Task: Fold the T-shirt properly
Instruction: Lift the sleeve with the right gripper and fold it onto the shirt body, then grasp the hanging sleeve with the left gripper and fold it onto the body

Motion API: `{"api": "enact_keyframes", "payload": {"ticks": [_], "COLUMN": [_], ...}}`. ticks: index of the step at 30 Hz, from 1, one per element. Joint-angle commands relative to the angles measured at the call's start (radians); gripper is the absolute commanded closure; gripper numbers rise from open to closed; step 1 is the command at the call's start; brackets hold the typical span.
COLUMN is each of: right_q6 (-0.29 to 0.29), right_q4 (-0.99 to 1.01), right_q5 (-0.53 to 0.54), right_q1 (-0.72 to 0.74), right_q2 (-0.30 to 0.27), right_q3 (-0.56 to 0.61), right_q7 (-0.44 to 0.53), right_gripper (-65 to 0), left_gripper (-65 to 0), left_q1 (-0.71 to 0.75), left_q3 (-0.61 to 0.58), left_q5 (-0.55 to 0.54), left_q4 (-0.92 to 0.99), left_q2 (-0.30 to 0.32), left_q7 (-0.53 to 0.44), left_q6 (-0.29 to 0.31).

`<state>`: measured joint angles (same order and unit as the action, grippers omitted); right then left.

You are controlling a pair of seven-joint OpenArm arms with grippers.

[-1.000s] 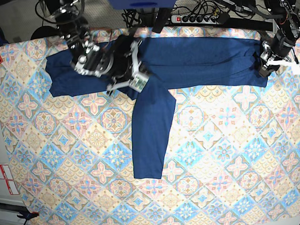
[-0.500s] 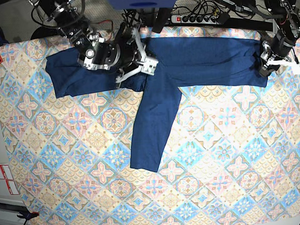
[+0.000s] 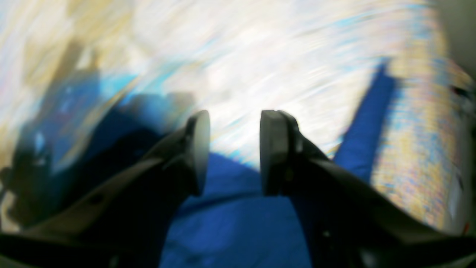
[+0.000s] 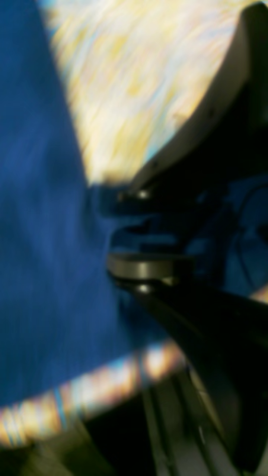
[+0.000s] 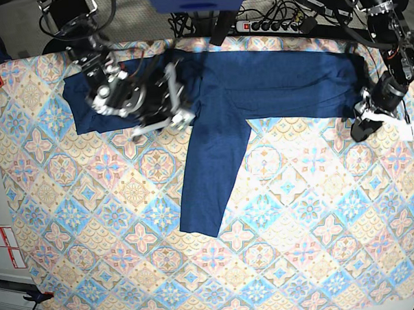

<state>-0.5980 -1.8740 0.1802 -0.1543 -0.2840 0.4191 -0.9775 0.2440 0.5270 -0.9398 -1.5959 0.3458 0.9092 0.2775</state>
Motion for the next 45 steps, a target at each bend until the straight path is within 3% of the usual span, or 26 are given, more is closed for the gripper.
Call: {"api": "enact_keyframes", "payload": {"ticks": [1, 7, 16, 20, 26, 31, 45], "right_q6": [0.000, 0.000, 0.000, 0.000, 0.000, 0.000, 0.000], "right_q4": [-0.019, -0.023, -0.026, -0.026, -0.032, -0.045, -0.045], "right_q5": [0.006, 0.006, 0.006, 0.006, 0.006, 0.006, 0.006], "right_q1": [0.003, -0.008, -0.069, -0.069, -0.061, -0.064, -0.060], "right_q2": [-0.005, -0.005, -0.005, -0.005, -0.005, -0.005, -0.005], "right_q3": [-0.045, -0.142, -0.210, -0.210, -0.210, -0.233, -0.262], "right_q7": [0.015, 0.013, 0.015, 0.015, 0.015, 0.013, 0.013], "right_gripper": [-17.3, -17.3, -17.3, -17.3, -17.3, -17.3, -17.3], "left_gripper": [-22.5, -22.5, -22.5, -22.5, -22.5, -22.5, -21.7], "left_q1": [-0.030, -0.216, -0.530, -0.607, -0.696, -0.716, -0.697], "left_q3": [-0.049, -0.311, -0.482, -0.545, -0.594, -0.595, -0.621], "left_q5": [0.023, 0.203, 0.404, 0.474, 0.552, 0.566, 0.568], "left_q4": [-0.028, 0.001, 0.343, 0.489, 0.727, 0.839, 0.909], "left_q2": [0.019, 0.000, -0.173, -0.228, -0.304, -0.327, -0.356], "left_q7": [-0.006, -0.009, -0.023, -0.114, -0.258, -0.355, -0.352], "left_q6": [0.006, 0.004, 0.002, 0.002, 0.001, 0.001, 0.001]}}
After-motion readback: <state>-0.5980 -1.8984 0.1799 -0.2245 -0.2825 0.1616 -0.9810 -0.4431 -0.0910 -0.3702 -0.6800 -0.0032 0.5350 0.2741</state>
